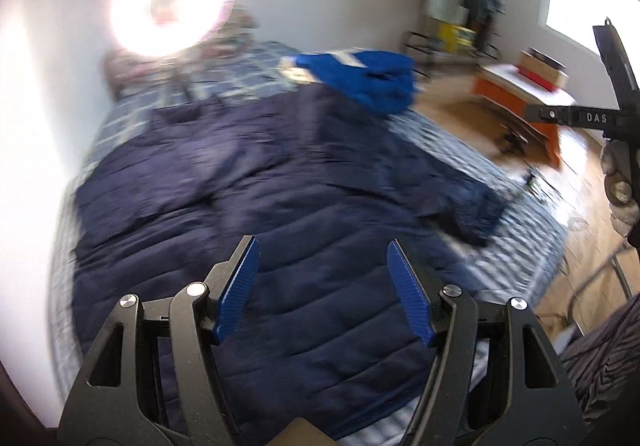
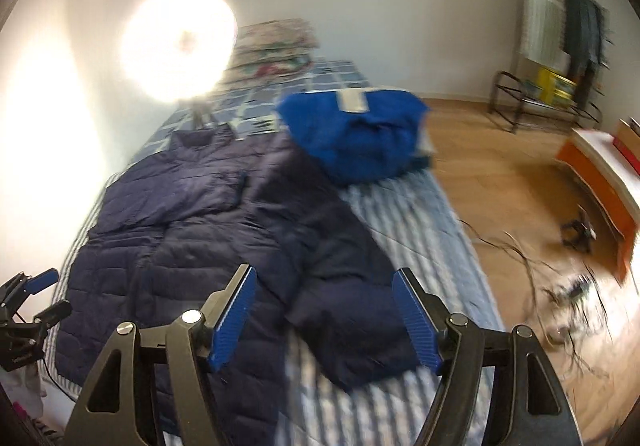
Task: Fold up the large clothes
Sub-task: 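Open the right gripper and release the folded side onto the jacket, then grasp the other sleeve cuff of the jacket with the left gripper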
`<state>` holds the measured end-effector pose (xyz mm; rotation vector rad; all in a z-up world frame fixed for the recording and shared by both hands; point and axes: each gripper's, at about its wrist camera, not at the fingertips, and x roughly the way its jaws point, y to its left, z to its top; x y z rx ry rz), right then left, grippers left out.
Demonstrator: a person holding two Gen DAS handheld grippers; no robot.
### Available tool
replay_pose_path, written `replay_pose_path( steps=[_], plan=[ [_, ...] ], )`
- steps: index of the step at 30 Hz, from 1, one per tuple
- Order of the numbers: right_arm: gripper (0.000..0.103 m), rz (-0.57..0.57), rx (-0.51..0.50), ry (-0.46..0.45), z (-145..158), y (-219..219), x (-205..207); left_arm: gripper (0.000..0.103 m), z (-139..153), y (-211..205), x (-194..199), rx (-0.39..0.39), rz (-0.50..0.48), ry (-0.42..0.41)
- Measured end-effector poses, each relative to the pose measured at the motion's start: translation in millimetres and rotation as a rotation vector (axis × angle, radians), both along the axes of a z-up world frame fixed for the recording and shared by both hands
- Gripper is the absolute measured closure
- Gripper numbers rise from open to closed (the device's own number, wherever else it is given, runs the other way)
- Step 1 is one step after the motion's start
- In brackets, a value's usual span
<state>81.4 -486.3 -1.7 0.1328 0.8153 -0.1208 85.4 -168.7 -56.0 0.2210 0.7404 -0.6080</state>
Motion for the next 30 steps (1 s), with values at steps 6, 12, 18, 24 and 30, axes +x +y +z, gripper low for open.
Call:
replay_pose_path(
  steps=[6,12,18,24,30],
  plan=[
    [0.03,-0.138,0.045,-0.023,-7,-57,-43,0.034,-30,-108,-15,0.09,-0.206,0.016],
    [0.03,-0.234,0.009,-0.01,-15,-91,-50,0.037,-66,-187,-19,0.122,-0.347,0.106],
    [0.03,-0.309,0.038,-0.041,-8,-116,-59,0.041,-101,-250,-17,0.162,-0.427,0.177],
    [0.03,-0.357,0.054,-0.051,-6,-128,-59,0.041,-139,-306,-14,0.248,-0.454,0.219],
    [0.03,-0.389,0.084,-0.073,-2,-137,-63,0.041,-163,-330,-6,0.33,-0.431,0.212]
  ],
)
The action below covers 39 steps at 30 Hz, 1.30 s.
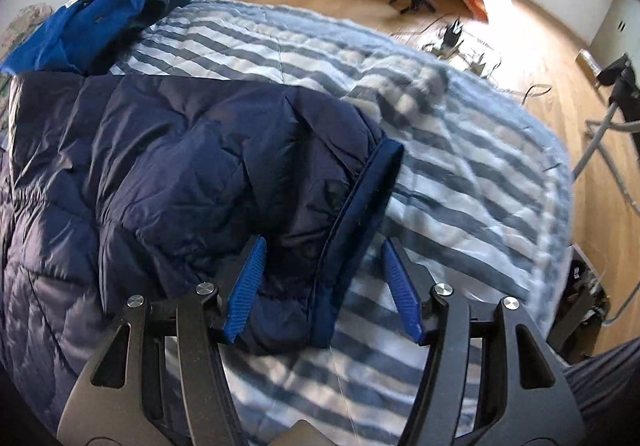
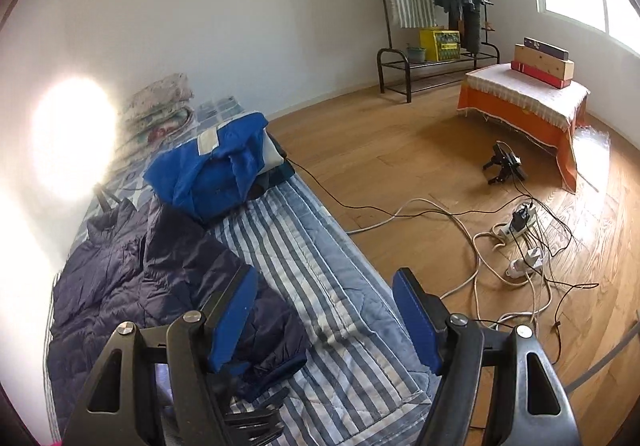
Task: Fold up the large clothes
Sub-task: 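Grasp the other sleeve cuff of the jacket with the left gripper, then fold the gripped sleeve and side across the jacket body with the left gripper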
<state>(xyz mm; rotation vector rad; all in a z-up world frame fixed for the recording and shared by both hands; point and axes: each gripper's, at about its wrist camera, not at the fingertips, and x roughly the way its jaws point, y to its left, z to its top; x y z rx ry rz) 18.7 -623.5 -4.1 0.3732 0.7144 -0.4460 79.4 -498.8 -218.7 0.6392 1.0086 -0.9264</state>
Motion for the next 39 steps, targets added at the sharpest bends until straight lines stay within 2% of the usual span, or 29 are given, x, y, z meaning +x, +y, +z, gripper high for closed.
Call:
replay_pose_path(
  steps=[2,4,6,8,16,20,26,31,34,39],
  plan=[
    [0.03,0.002,0.002,-0.004,0,0,-1,0.043,0,-3,1,-0.005,0.004,-0.006],
    [0.03,0.007,0.003,-0.007,1,1,-1,0.073,2,-3,5,-0.018,0.019,0.008],
    [0.03,0.012,-0.002,-0.006,0,3,0,0.092,4,-3,11,-0.032,0.036,0.034],
    [0.03,0.018,-0.002,-0.006,0,4,1,0.097,11,1,17,-0.064,0.053,0.067],
    [0.03,0.048,0.004,-0.008,1,17,13,0.1,77,54,39,-0.252,0.121,0.115],
    [0.031,0.077,0.005,-0.001,-1,31,26,0.1,112,98,60,-0.33,0.186,0.102],
    [0.034,0.145,-0.001,0.012,-3,65,50,0.1,147,180,102,-0.416,0.32,0.067],
    [0.036,0.215,-0.015,0.036,-9,96,71,0.101,153,256,142,-0.444,0.447,0.042],
    [0.037,0.246,-0.016,0.055,-15,110,82,0.101,148,306,171,-0.452,0.55,0.033],
    [0.037,0.3,-0.005,0.089,-26,130,97,0.101,130,364,209,-0.427,0.664,0.0]
  ],
)
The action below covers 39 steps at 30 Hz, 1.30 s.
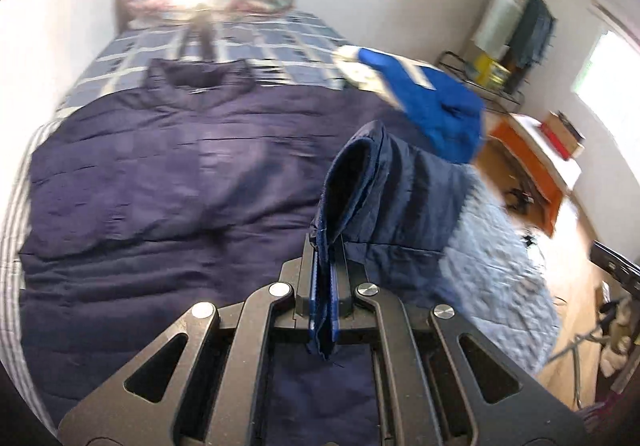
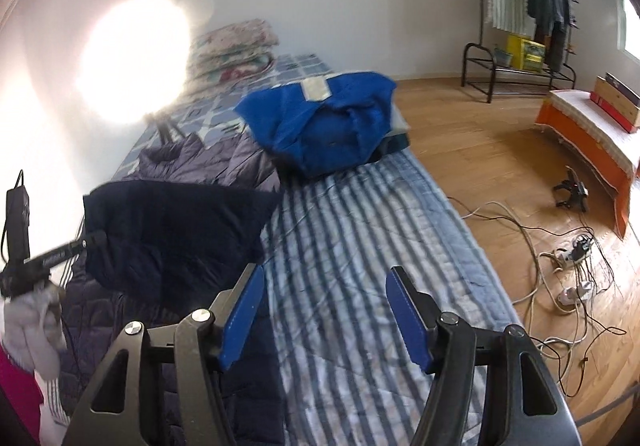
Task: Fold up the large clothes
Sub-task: 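Fold the gripped sleeve and side across the jacket body with the left gripper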
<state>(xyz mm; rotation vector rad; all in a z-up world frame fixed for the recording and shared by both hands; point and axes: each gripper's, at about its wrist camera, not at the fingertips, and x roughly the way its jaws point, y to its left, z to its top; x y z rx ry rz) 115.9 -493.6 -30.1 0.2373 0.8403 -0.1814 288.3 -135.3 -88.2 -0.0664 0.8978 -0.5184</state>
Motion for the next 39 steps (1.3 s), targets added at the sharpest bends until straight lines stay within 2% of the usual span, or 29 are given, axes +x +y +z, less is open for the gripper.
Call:
replay_pose_path(
  steps=[4,7,19,23,27,33,38,39],
  plan=[
    [0.037,0.046,-0.005,0.019,-6,18,10,0.101,-20,42,35,-0.019,0.094,0.033],
    [0.037,0.081,-0.024,0.035,-12,33,15,0.101,-31,69,58,-0.01,0.145,0.026],
    [0.037,0.21,-0.068,0.106,-35,78,30,0.101,-86,144,132,0.035,0.305,0.078],
    [0.037,0.244,-0.086,0.106,-36,92,31,0.101,-95,172,151,-0.009,0.364,0.095],
    [0.037,0.272,-0.1,0.117,-40,106,34,0.101,-94,186,171,0.018,0.404,0.08],
    [0.038,0.284,-0.125,0.139,-47,113,38,0.101,-107,199,195,0.002,0.438,0.113],
    [0.039,0.284,-0.12,0.153,-52,114,41,0.101,-116,196,199,0.052,0.437,0.124],
    [0.039,0.286,-0.119,0.154,-53,114,40,0.097,-118,195,200,0.068,0.44,0.129]
  ],
)
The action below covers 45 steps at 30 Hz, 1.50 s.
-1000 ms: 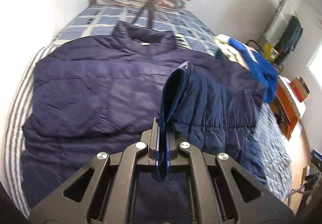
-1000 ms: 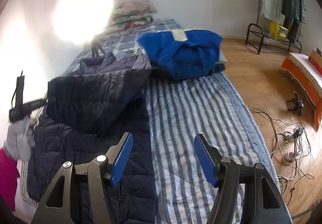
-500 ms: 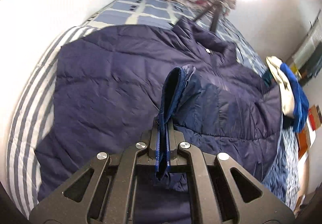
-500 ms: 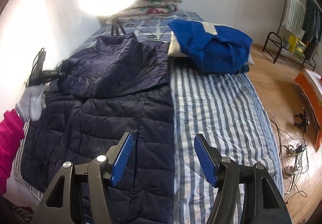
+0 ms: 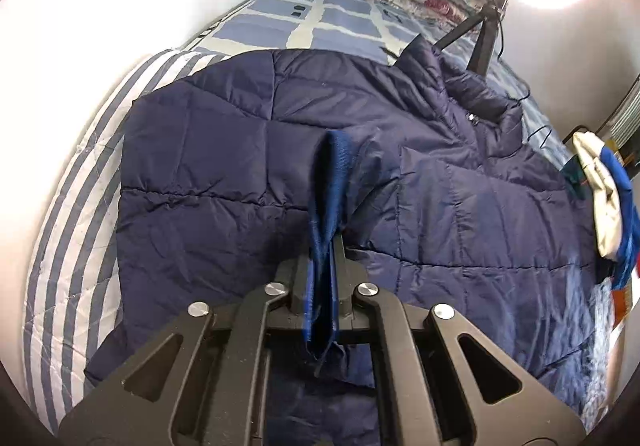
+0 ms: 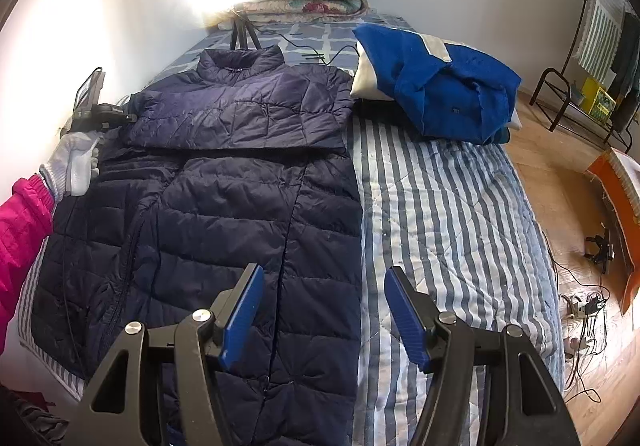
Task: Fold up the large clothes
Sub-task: 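Fold the gripped sleeve and side across the jacket body with the left gripper, then open the left gripper and release the folded side onto the jacket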
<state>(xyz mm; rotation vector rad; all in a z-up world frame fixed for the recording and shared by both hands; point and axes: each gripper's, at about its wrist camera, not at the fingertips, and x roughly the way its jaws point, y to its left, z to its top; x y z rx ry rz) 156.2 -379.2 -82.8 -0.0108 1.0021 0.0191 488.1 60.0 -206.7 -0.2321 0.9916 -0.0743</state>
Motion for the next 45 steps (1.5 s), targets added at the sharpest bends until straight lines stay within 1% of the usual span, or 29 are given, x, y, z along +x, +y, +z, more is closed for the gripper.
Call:
replay_pose_path(
  steps=[1,2,3,4,8,10,12,14,15,16,18,19,21,23,24,28,29,31,33,36,37,39,41,43,45],
  plan=[
    [0.039,0.002,-0.002,0.0,0,1,-1,0.089,-2,0,1,0.02,0.012,0.009],
    [0.039,0.004,-0.004,-0.001,0,2,-1,0.084,-2,0,1,0.048,0.03,0.019],
    [0.039,0.007,-0.007,-0.003,1,2,-1,0.074,-2,2,0,0.067,0.044,0.023],
    [0.039,0.009,-0.009,-0.005,1,2,-1,0.071,-1,5,-1,0.072,0.057,0.023],
    [0.039,0.015,-0.012,-0.021,4,1,-4,0.071,18,19,-16,0.087,0.081,-0.001],
    [0.038,0.016,-0.005,-0.032,7,-1,-7,0.071,34,26,-31,0.082,0.073,-0.023],
    [0.037,0.026,0.015,-0.041,9,-3,-9,0.071,54,32,-52,0.099,0.049,-0.04],
    [0.037,0.027,0.027,-0.05,11,-6,-12,0.069,74,39,-76,0.098,0.019,-0.053],
    [0.036,0.027,0.029,-0.053,12,-7,-13,0.063,83,43,-88,0.097,0.008,-0.055],
    [0.034,0.031,0.033,-0.057,13,-7,-14,0.054,90,46,-99,0.095,0.002,-0.058],
    [0.031,0.054,0.062,-0.067,15,-8,-18,0.044,110,54,-135,0.084,-0.023,-0.069],
    [0.029,0.062,0.077,-0.073,16,-8,-20,0.042,118,57,-151,0.087,-0.031,-0.072],
    [0.024,0.072,0.102,-0.101,19,-11,-26,0.042,132,63,-185,0.082,-0.046,-0.073],
    [0.019,0.068,0.093,-0.134,20,-14,-32,0.039,142,69,-219,0.078,-0.046,-0.064],
    [0.018,0.068,0.082,-0.148,20,-15,-36,0.034,146,71,-235,0.075,-0.049,-0.059],
    [0.017,0.092,0.099,-0.136,14,-24,-47,0.033,157,80,-296,0.075,-0.076,-0.047],
    [0.017,0.091,0.108,-0.133,13,-27,-49,0.033,156,83,-308,0.069,-0.077,-0.04],
    [0.017,0.095,0.142,-0.126,9,-34,-53,0.033,149,90,-329,0.031,-0.076,-0.003],
    [0.017,0.087,0.155,-0.099,2,-42,-56,0.033,132,97,-349,-0.05,-0.079,0.053],
    [0.017,0.077,0.152,-0.066,-10,-48,-62,0.033,101,101,-371,-0.089,-0.065,0.115],
    [0.017,0.078,0.157,-0.049,-16,-48,-64,0.033,89,102,-377,-0.116,-0.06,0.143],
    [0.017,0.095,0.176,0.011,-32,-47,-67,0.033,68,105,-385,-0.18,-0.044,0.192],
    [0.017,0.112,0.196,0.067,-47,-46,-71,0.033,46,114,-392,-0.253,-0.007,0.232],
    [0.019,0.115,0.222,0.126,-64,-47,-75,0.033,32,122,-395,-0.296,0.025,0.247],
    [0.019,0.097,0.254,0.17,-77,-53,-77,0.033,18,129,-398,-0.315,0.052,0.267]
  ],
)
